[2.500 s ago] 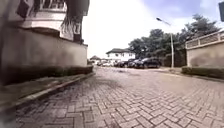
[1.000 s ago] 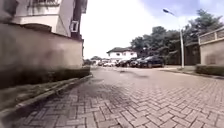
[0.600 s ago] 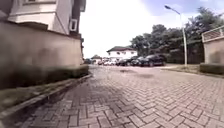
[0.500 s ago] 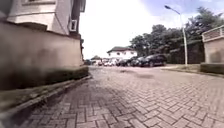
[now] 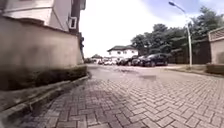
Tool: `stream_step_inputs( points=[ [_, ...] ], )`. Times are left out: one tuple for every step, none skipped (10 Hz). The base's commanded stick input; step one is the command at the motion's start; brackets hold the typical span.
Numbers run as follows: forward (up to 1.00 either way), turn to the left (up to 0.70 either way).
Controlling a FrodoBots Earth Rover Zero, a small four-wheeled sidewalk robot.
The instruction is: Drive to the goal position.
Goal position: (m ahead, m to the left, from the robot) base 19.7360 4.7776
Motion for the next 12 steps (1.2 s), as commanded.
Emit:
stream_step_inputs(
  points=[
    [0.69,0.03],
    [0.69,0.03],
    [0.69,0.03],
    [0.69,0.03],
    [0.69,0.03],
    [0.69,0.03],
    [0.69,0.03],
    [0.69,0.03],
    [0.69,0.03],
    [0.69,0.03],
    [0.69,0.03],
    [0.69,0.03]
  ],
)
